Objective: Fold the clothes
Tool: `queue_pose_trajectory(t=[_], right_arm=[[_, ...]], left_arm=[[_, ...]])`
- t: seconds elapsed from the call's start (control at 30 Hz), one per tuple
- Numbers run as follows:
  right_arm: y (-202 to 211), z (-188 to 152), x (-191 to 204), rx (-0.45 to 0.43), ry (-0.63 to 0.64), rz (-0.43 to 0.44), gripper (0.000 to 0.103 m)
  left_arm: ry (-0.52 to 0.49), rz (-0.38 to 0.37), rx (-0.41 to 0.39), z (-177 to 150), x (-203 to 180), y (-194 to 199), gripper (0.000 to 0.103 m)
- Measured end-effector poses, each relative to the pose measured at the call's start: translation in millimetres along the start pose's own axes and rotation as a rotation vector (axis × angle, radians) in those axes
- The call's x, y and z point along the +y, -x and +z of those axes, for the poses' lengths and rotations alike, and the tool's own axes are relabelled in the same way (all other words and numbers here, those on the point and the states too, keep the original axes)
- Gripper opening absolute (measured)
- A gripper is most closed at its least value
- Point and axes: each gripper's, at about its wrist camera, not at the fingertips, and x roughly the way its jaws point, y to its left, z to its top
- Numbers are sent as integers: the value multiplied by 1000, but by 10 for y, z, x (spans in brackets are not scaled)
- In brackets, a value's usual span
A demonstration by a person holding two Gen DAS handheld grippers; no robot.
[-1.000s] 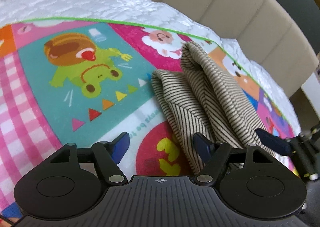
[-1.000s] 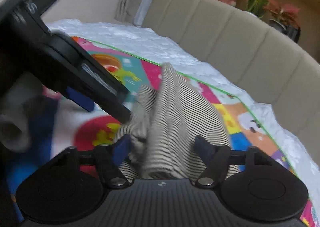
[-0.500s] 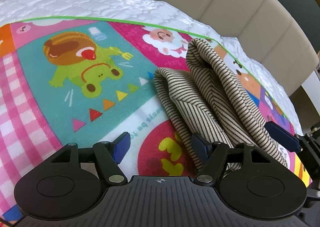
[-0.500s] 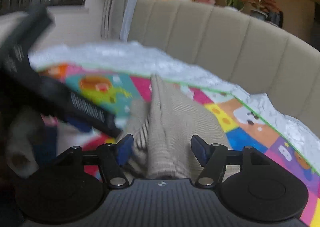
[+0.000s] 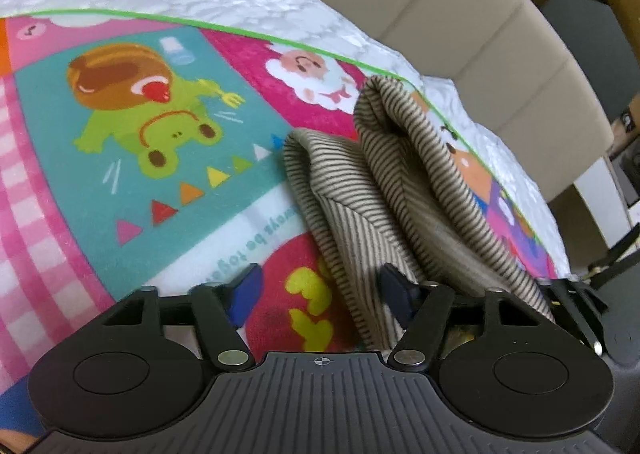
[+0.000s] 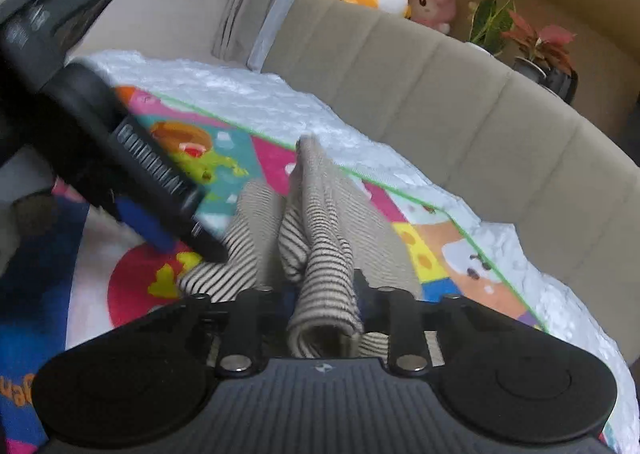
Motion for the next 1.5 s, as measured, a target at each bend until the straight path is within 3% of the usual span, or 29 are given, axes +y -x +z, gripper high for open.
queue_pose_trajectory(t=[0.03, 0.07, 0.13, 0.27, 0.4, 0.47, 0.53, 0.63, 0.8, 0.9, 0.97, 1.03, 1.1, 1.2, 1.27, 1.3, 1.37, 1.47, 1.5], right_arm=[[54, 80, -78, -20, -27, 10, 20], [125, 179, -164, -45, -65, 25, 19], [291, 383, -316, -90, -157, 94, 19], [345, 519, -340, -87, -217, 253, 19], [211, 296, -285, -9, -211, 251, 19], [198, 204, -298, 15, -210, 248, 19], [214, 162, -292, 23, -199, 252, 19], [203, 202, -170, -5, -129, 260, 19], [92, 188, 334, 35, 86, 289, 21], [59, 77, 667, 34, 261, 254, 24], [33, 76, 790, 35, 315, 241, 26], [-10, 110, 852, 47, 326, 241, 27], [-54, 136, 893, 52, 331, 239, 30], [-52, 177, 844, 54, 287, 269, 47], [1, 194, 714, 47, 236, 314, 60], [36, 199, 640, 46, 212, 329, 62], [124, 202, 466, 42, 164, 340, 83], [272, 214, 129, 13, 39, 334, 102], [317, 228, 3, -1, -24, 334, 103]], left_arm=[[10, -33, 12, -7, 4, -9, 40], [24, -76, 27, -15, 5, -27, 35], [20, -121, 47, -32, -20, -61, 34], [24, -131, 77, -58, -20, -141, 34], [74, -140, 57, -32, 66, -86, 38], [137, -126, 3, 16, 191, 28, 47], [237, -126, -49, 58, 377, 134, 48], [325, -111, -76, 71, 539, 173, 49], [269, -108, -60, 104, 459, 133, 51], [319, -138, -125, 138, 551, 291, 55], [348, -163, -172, 159, 600, 407, 65], [309, -193, -206, 175, 542, 483, 78], [251, -227, -191, 178, 435, 455, 82], [155, -164, -128, 149, 279, 303, 78], [119, -85, -91, 118, 248, 224, 66], [117, -58, -79, 113, 256, 183, 69], [125, -54, -67, 113, 282, 123, 69], [102, -43, -75, 124, 249, 110, 70], [105, -41, -72, 129, 266, 97, 70]])
